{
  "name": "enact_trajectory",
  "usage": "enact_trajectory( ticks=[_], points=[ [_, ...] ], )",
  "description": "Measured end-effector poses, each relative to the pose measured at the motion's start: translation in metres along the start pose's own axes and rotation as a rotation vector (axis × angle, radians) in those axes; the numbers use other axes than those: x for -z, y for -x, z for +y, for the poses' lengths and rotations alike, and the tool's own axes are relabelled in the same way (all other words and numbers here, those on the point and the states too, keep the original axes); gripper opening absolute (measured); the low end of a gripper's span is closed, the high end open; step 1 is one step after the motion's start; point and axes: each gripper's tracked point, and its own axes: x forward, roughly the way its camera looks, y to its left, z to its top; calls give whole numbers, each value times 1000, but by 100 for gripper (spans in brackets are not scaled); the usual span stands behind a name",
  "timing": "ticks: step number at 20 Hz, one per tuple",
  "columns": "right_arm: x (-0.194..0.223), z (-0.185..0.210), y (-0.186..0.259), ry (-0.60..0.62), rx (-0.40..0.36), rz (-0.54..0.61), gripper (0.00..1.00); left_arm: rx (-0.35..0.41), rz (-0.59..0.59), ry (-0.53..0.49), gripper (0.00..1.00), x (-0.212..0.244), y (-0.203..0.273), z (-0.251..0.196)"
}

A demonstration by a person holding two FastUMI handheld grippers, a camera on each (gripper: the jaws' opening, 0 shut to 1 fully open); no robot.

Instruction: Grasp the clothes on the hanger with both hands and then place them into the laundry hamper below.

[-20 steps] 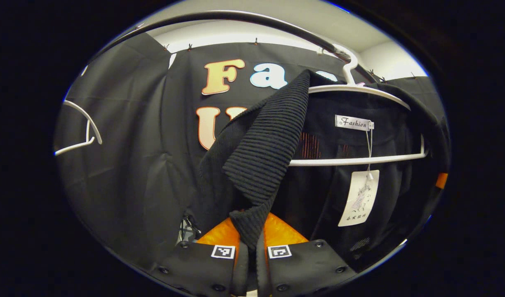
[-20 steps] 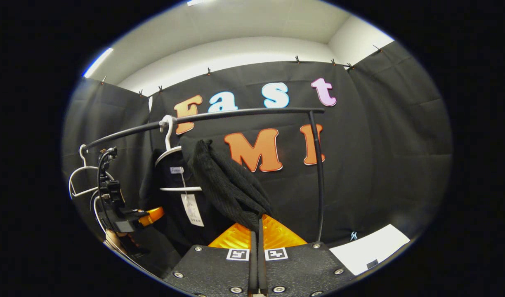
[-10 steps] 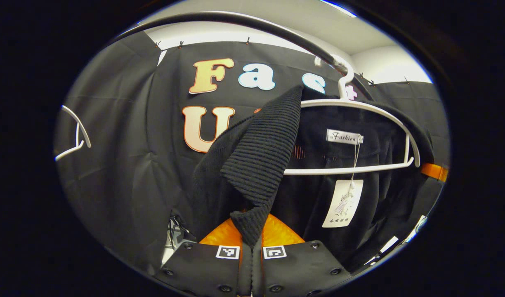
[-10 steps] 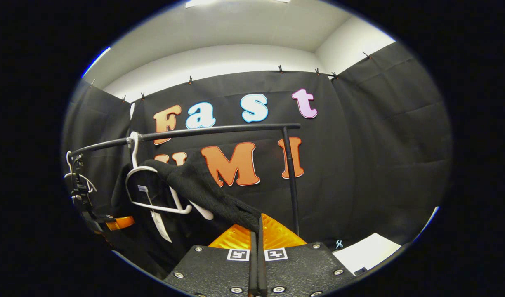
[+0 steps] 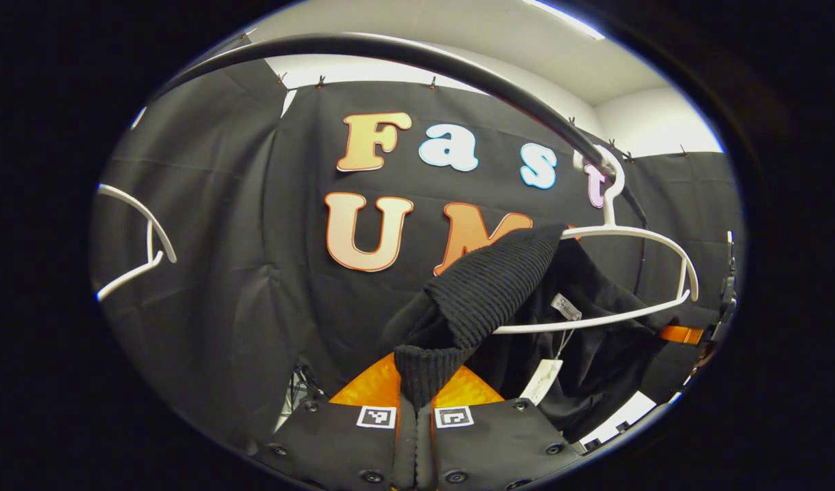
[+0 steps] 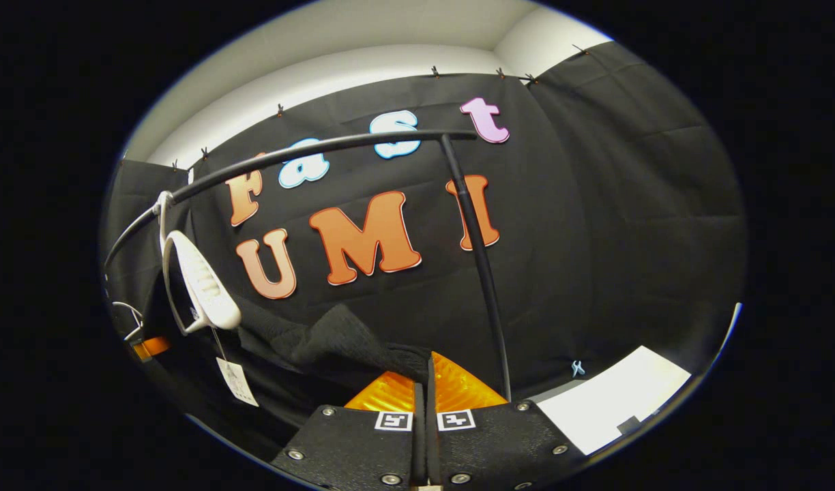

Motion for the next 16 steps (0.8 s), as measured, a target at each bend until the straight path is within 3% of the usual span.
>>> enact_trajectory(
  ticks=[8,16],
  points=[
    [64,26,-20,-111,-43,82,0,-112,-71,-12,4,-42,9,47],
    [129,71,-37,-96,-77,197,0,-184,-48,18,7,-23,11,95]
  ],
)
